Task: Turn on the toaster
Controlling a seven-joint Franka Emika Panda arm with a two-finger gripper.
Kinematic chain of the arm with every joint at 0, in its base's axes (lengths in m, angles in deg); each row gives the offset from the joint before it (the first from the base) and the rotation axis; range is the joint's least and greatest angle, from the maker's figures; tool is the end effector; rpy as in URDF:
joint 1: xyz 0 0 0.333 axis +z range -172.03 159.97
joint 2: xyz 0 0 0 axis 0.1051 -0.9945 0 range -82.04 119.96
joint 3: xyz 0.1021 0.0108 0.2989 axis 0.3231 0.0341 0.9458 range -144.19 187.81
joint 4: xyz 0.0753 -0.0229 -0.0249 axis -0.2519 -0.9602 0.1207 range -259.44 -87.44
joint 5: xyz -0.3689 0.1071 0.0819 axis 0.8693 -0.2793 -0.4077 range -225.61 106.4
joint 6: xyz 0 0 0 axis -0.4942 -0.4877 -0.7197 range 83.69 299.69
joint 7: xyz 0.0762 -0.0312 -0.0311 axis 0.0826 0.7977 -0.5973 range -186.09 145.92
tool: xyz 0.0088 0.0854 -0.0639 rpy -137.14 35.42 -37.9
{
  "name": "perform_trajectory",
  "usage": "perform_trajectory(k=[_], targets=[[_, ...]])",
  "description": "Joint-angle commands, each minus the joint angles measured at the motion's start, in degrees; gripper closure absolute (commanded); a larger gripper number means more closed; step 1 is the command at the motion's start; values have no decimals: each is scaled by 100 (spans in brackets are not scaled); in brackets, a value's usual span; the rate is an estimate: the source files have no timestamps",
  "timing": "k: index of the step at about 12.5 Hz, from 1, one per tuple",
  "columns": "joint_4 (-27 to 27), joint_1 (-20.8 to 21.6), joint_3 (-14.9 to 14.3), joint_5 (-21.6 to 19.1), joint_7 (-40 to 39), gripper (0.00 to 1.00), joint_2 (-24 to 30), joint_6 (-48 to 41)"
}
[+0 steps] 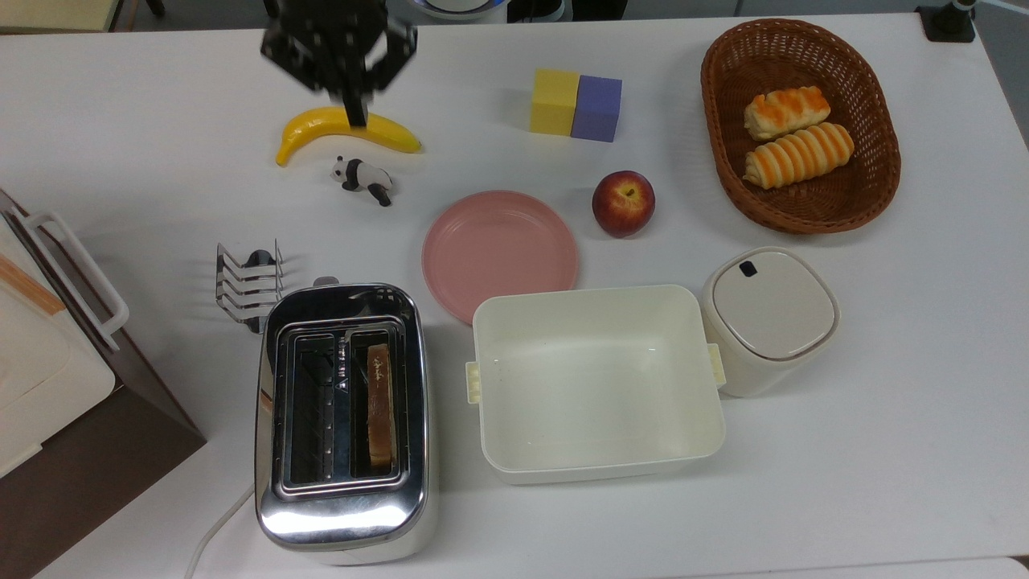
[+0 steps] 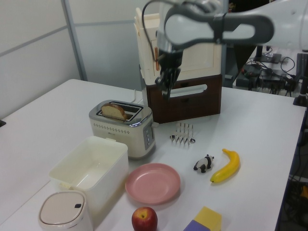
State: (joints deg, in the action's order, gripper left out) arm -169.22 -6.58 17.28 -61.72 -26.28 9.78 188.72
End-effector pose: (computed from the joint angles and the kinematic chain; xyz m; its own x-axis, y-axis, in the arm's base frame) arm 0.6234 -0.0484 0.5893 0.9870 0.0146 0.1598 0.0159 -0.9999 -0.0069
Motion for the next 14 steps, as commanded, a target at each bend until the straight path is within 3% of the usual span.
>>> perform_trajectory(k=[1, 7, 14], targets=[[-27, 82, -48, 0, 127, 100, -460, 521], [-36, 3, -66, 378, 145, 100, -962, 1163], [-27, -103, -136, 502, 145, 100, -1393, 1542]])
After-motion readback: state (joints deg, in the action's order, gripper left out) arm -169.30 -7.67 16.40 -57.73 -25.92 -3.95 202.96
